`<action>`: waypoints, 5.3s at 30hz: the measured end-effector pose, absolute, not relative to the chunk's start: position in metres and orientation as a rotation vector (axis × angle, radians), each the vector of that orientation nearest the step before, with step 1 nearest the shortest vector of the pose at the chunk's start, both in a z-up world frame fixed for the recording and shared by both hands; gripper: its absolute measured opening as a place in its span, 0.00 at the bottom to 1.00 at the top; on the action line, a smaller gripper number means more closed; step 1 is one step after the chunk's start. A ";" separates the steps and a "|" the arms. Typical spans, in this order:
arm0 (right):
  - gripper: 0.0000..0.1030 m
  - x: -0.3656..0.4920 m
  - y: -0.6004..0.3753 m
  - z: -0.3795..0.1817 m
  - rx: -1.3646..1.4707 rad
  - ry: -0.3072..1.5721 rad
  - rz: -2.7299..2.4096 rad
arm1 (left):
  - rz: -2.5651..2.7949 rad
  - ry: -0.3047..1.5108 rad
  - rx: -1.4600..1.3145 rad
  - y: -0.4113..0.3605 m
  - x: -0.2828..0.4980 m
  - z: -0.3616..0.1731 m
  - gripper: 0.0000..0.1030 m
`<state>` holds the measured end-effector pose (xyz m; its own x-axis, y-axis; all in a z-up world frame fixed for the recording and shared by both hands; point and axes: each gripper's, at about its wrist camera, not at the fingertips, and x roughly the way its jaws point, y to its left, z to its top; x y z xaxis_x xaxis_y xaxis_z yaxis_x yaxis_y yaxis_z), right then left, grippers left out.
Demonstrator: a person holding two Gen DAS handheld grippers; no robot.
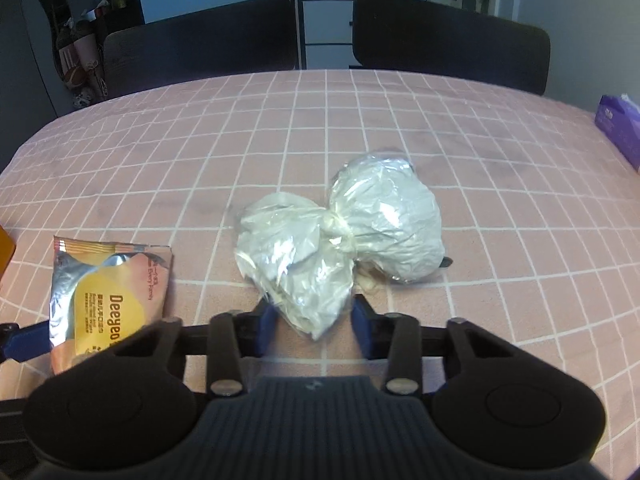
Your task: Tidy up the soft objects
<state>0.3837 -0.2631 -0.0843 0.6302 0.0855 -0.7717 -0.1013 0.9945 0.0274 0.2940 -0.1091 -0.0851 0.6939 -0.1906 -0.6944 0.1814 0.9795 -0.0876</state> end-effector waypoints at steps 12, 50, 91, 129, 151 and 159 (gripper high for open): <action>0.15 0.342 -0.262 -0.073 -0.173 0.911 0.251 | -0.232 0.772 -0.030 -0.100 0.281 -0.086 0.53; 0.15 0.093 -0.176 0.067 -0.570 0.565 0.706 | -0.268 0.421 -0.164 0.054 0.028 0.024 0.48; 0.19 0.256 0.138 -0.010 -1.222 0.731 0.690 | -0.204 0.758 0.217 0.181 0.212 -0.017 0.49; 0.59 0.149 0.051 0.104 -0.922 0.424 0.734 | -0.114 0.459 0.282 0.137 0.098 0.093 0.72; 0.95 0.037 -0.063 0.066 -0.113 0.161 0.448 | 0.203 0.079 0.072 0.088 -0.010 0.039 0.72; 0.97 0.035 -0.062 0.023 -0.073 0.239 0.366 | 0.270 0.138 0.038 0.079 -0.006 0.006 0.90</action>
